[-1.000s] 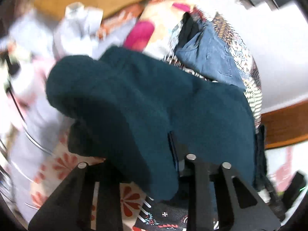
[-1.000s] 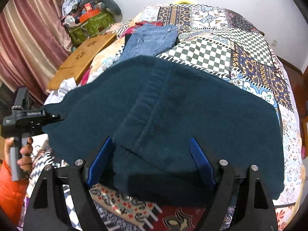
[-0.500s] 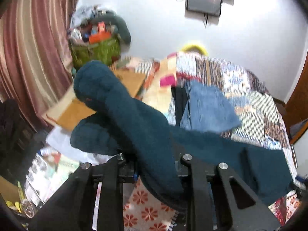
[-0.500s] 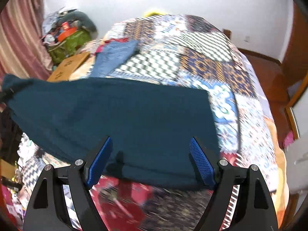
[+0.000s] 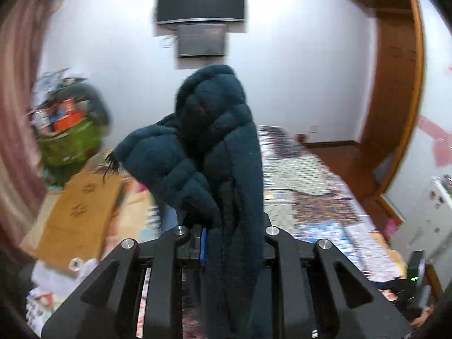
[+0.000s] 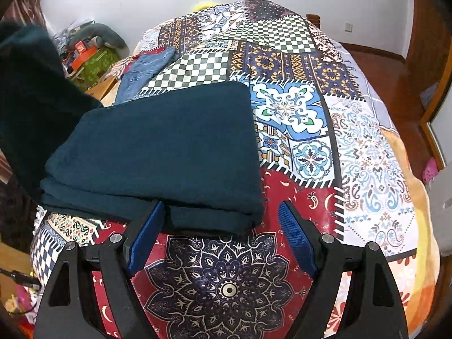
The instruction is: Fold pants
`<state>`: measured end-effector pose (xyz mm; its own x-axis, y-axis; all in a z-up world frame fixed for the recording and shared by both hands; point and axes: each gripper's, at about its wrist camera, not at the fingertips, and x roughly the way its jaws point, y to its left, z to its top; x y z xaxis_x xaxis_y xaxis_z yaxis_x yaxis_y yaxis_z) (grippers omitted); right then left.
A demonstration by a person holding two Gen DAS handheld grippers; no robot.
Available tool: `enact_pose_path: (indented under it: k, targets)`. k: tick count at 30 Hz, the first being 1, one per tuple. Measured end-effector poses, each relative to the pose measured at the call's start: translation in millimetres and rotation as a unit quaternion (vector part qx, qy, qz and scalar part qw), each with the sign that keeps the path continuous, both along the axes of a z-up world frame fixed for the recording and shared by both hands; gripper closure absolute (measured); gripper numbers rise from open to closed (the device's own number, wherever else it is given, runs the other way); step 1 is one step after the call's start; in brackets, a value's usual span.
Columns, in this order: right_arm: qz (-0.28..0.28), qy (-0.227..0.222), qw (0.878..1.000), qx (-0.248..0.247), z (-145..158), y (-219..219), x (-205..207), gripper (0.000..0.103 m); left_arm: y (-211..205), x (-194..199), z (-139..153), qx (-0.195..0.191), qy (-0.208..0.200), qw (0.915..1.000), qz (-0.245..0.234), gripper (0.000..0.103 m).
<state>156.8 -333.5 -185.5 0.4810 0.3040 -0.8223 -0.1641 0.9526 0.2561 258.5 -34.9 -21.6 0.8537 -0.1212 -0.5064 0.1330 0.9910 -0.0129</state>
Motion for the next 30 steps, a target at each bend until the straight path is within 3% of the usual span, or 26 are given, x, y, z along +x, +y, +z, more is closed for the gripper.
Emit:
enact_pose_path:
  k: [8,12,18,21,23,24,28,30]
  targets:
    - [0.010,-0.011,1.000,-0.010,6.9,-3.8,-6.7,0.023,-92.4,26.1,-34.9,-0.032,0.076,0.9898,-0.116,0.084]
    - [0.009,-0.010,1.000,-0.014,8.1,-6.6,-10.1,0.023,-131.5,31.1,-75.2,-0.013,0.138,0.9767,-0.164,0.084]
    - [0.002,-0.012,1.000,-0.020,8.9,-9.2,-12.9,0.023,-168.0,28.0,-125.2,0.027,0.242,0.9462,-0.213,0.079]
    - [0.000,-0.013,1.000,-0.018,10.3,-10.2,-14.9,0.023,-173.5,19.7,-133.5,0.046,0.246,0.9433,-0.218,0.071]
    - [0.000,-0.014,1.000,-0.017,10.8,-10.4,-16.2,0.023,-174.0,14.3,-135.4,0.042,0.252,0.9388,-0.231,0.040]
    - [0.000,-0.014,1.000,-0.018,10.8,-10.3,-16.5,0.023,-172.1,10.8,-133.6,0.027,0.251,0.9377,-0.239,0.034]
    - [-0.001,-0.013,1.000,-0.019,11.0,-10.0,-17.5,0.024,-166.8,-3.1,-114.6,0.016,0.229,0.9422,-0.244,0.029]
    - [-0.001,-0.013,1.000,-0.017,11.7,-9.7,-18.6,0.023,-160.0,-1.4,-104.1,0.011,0.207,0.9500,-0.233,0.022]
